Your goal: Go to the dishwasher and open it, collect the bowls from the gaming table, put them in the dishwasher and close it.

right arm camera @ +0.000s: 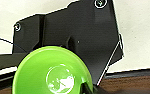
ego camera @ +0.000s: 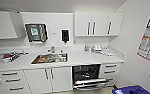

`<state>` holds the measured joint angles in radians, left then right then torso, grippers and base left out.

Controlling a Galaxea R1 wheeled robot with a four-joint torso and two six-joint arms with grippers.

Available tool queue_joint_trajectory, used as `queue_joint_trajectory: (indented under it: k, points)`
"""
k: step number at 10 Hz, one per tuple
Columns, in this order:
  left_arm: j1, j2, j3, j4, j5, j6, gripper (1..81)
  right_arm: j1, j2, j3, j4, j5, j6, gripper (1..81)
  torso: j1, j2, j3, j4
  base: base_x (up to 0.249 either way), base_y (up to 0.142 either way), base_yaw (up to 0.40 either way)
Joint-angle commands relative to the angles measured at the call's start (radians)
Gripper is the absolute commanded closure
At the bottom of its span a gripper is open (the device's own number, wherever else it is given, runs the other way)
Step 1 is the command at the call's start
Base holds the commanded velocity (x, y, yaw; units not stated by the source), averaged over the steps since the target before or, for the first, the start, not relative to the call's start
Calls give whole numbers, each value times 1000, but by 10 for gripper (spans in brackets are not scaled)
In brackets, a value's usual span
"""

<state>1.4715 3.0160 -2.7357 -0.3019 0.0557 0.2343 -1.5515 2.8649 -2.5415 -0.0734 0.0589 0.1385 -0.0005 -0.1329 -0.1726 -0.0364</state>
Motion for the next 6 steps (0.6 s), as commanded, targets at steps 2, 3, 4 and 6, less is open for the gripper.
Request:
queue_joint_trajectory:
  k: [2,3,4,6]
  points:
    - [-50,-8,1,3,67,2,811,43,-14,4,-6,-53,-4,811,1,0,0,0,116,69,0]
    - [-50,-8,1,4,67,2,811,43,-14,4,-6,-53,-4,811,1,0,0,0,123,67,0]
    - [-50,-8,1,4,67,2,811,43,-14,4,-6,-53,-4,811,1,0,0,0,123,67,0]
    - [-50,-8,1,6,67,2,811,41,-13,4,-6,-53,-4,811,1,0,0,0,126,62,0]
